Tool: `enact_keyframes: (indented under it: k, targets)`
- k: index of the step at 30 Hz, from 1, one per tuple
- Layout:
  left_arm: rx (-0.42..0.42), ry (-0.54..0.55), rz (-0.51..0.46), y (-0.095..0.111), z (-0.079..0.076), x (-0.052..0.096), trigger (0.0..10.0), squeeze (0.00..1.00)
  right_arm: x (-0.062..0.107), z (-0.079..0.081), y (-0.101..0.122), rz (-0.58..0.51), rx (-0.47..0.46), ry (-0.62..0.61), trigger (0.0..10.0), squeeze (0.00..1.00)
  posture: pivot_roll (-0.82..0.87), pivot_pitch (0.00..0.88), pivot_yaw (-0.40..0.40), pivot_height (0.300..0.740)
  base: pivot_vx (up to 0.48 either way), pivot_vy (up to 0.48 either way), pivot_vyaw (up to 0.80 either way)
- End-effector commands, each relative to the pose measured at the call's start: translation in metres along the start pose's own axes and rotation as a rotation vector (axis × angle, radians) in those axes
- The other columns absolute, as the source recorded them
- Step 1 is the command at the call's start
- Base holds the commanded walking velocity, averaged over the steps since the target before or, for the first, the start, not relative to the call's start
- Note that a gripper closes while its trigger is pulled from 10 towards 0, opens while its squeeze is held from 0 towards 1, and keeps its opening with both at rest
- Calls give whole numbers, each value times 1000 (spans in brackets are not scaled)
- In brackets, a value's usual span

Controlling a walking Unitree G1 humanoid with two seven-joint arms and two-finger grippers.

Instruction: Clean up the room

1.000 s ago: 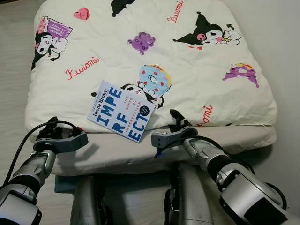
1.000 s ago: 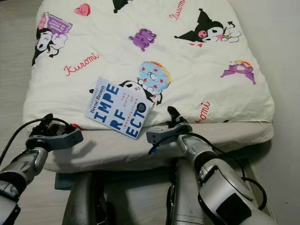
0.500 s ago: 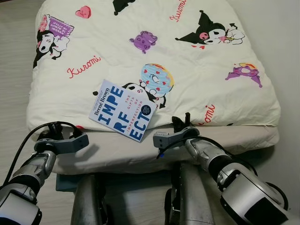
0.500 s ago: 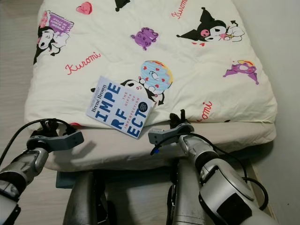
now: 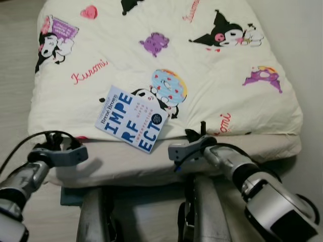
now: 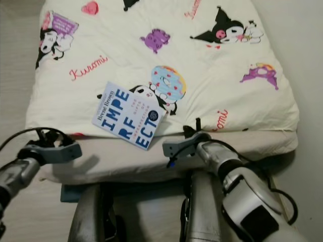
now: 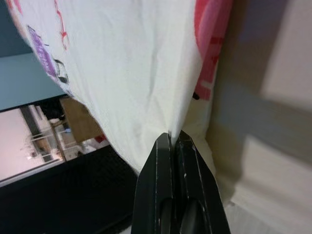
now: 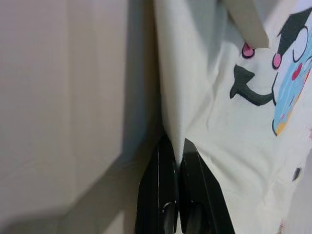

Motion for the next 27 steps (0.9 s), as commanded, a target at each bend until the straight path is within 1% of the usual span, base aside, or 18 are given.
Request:
enact_keyframes:
  k: [1,2,3,4,5,8,9,11,12,13,14,15,17,19,20,22,25,27]
  targets:
    - [-6,-69,21,-15,-14,13,0,0,4,9,-8,17,-19,43,0,0,36,508,0,566,0,0,0]
    - [7,-77,-22,-12,-10,12,0,0,5,2,-10,12,-40,43,0,0,37,507,-1,566,0,0,0]
    - [7,-77,-22,-12,-10,12,0,0,5,2,-10,12,-40,43,0,0,37,507,-1,566,0,0,0]
    - [13,-97,-71,-8,-7,13,0,0,7,-4,-12,4,-71,46,0,0,42,502,3,566,0,0,0]
    - [42,-130,-137,0,-7,14,0,0,9,-9,-15,-4,-85,50,0,0,42,500,5,566,0,0,0]
    - [42,-130,-137,0,-7,14,0,0,9,-9,-15,-4,-85,50,0,0,42,500,5,566,0,0,0]
    - [65,-161,-192,7,-6,17,0,0,11,-11,-18,-12,-91,61,0,0,42,502,8,566,0,0,0]
    - [95,-219,-293,21,-5,23,0,0,16,-11,-23,-23,-89,95,0,0,46,503,13,566,0,0,0]
    - [95,-219,-293,21,-5,23,0,0,16,-11,-23,-23,-89,95,0,0,46,503,13,566,0,0,0]
    - [102,-242,-324,25,-4,26,0,0,18,-10,-25,-29,-93,117,0,0,48,503,12,566,0,0,0]
    - [102,-242,-324,25,-4,26,0,0,18,-10,-25,-29,-93,117,0,0,48,503,12,566,0,0,0]
    - [113,-276,-357,30,-5,29,0,0,21,-7,-27,-33,-105,146,0,0,53,501,14,566,0,0,0]
    - [113,-276,-357,30,-5,29,0,0,21,-7,-27,-33,-105,146,0,0,53,501,14,566,0,0,0]
    - [128,-342,-399,34,-8,35,0,0,26,4,-28,-50,-140,242,0,0,56,499,18,566,0,0,0]
    - [128,-342,-399,34,-8,35,0,0,26,4,-28,-50,-140,242,0,0,56,499,18,566,0,0,0]
    - [124,-391,-430,37,-7,41,0,0,31,14,-28,-68,-158,337,0,0,56,497,17,566,0,0,0]
    - [121,-416,-445,38,-6,45,0,0,34,17,-28,-77,-164,373,0,0,56,496,17,566,0,0,0]
    - [111,-481,-470,39,-5,56,0,0,41,23,-28,-100,-184,457,0,0,55,494,17,566,0,0,0]
Point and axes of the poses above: a point about 5 cm out from each wrist's last joint towards the gripper, its own x axis pointing back from the gripper into the wrist, its own y axis along the axis of the wrist's last joint, z = x × y, the point moved 4 cm from there along -x, pointing out of the wrist towards the gripper, and after that the axes turned 15 degrees about -x, right-handed, at the moved point
